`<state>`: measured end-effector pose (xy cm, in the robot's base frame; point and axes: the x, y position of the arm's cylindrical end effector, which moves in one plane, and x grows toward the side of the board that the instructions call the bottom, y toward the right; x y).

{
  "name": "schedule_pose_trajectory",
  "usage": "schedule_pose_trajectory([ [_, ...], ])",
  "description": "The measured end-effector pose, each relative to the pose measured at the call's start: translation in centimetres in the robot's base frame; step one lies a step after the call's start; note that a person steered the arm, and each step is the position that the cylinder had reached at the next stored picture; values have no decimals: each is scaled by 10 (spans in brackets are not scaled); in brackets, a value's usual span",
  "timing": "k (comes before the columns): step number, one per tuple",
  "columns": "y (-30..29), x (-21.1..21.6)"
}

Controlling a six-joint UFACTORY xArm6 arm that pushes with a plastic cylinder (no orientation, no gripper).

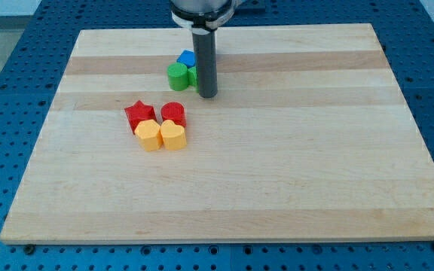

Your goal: Move the blue triangle to the top of the green star

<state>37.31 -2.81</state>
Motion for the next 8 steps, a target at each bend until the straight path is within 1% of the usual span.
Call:
schedule_pose_trajectory([
  [1, 39, -2],
  [2, 78, -37],
  [4, 84, -137],
  [5, 56, -166],
  [6, 1, -170],
  [7, -16, -153],
  [8, -9, -125],
])
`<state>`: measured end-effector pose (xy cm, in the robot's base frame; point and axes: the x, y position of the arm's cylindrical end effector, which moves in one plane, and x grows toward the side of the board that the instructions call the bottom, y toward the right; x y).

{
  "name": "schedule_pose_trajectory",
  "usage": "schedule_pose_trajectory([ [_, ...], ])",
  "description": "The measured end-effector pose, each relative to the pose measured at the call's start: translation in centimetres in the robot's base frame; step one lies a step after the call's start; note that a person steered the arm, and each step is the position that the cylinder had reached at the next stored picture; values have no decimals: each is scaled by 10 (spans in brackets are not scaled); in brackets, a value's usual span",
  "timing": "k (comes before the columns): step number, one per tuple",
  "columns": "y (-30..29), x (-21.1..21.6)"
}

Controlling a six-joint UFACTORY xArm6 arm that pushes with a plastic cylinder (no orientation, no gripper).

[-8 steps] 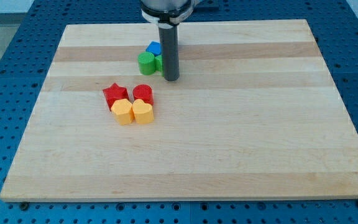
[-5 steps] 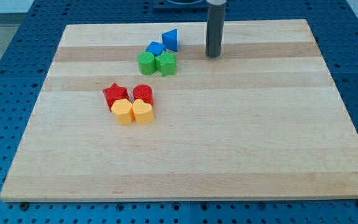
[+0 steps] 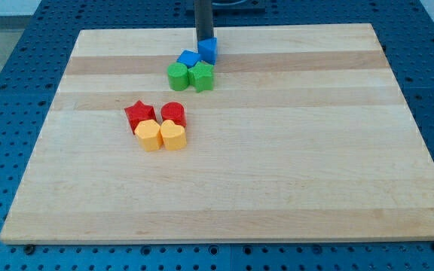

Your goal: Move the blue triangle to the top of the green star

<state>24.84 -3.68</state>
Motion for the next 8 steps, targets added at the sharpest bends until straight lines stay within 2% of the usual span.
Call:
schedule_pose_trajectory([
  [8, 10, 29],
])
